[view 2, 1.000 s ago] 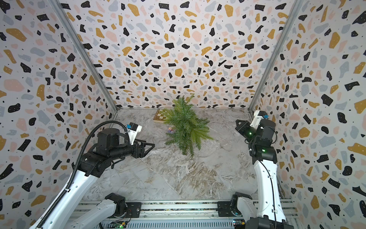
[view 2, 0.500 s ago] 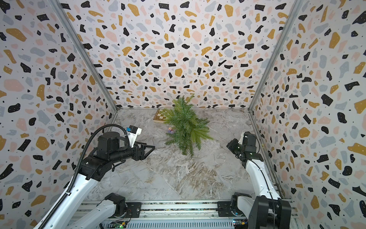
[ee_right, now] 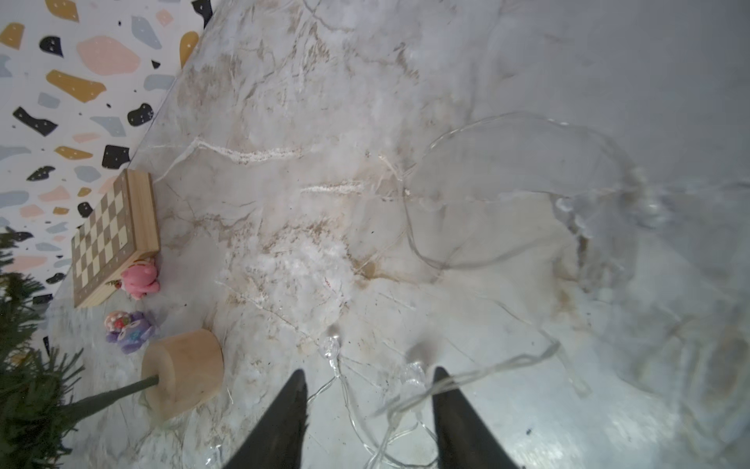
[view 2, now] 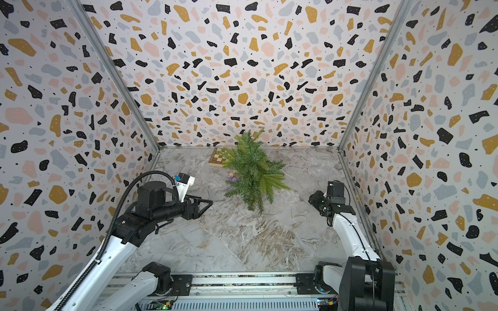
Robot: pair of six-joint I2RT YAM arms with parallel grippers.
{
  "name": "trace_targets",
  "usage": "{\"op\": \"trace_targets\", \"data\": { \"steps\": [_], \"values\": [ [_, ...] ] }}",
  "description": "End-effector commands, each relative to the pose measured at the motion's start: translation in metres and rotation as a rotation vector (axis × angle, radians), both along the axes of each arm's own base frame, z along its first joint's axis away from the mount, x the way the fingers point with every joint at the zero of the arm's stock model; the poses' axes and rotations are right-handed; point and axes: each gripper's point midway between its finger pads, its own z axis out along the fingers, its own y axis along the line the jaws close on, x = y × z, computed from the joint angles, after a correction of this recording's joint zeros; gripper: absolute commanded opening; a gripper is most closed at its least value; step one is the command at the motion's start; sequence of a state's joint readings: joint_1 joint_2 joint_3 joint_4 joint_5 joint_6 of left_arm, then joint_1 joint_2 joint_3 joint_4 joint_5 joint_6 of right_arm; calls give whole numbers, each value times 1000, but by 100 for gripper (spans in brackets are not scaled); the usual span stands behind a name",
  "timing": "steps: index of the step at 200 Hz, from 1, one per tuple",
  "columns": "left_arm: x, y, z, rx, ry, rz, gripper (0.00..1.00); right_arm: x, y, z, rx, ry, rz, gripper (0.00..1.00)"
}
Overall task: Remove string lights from the small christmas tree
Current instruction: Place the light string at the center of the board.
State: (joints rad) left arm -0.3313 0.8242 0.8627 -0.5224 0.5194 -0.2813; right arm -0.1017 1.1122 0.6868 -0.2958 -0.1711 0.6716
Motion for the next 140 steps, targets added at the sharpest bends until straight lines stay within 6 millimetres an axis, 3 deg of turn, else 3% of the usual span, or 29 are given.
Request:
{"op": "trace_targets", "data": {
  "steps": [1,28,64,107,140],
  "values": [
    [0,-5,8,-26,-34,-24,74,-2,-14,52,-90,-101,-45,59],
    [0,-4,8,-19,-32,-22,74,-9,12,91,-3,-187,63,63],
    [0,-3,3,-3,-22,-19,74,-33,58,103,151,-226,234,63],
    [4,-2,2,14,-22,-15,74,-58,117,66,408,-162,393,61],
    [6,-2,1,19,-12,-10,74,-66,149,27,455,-77,443,58]
  ]
}}
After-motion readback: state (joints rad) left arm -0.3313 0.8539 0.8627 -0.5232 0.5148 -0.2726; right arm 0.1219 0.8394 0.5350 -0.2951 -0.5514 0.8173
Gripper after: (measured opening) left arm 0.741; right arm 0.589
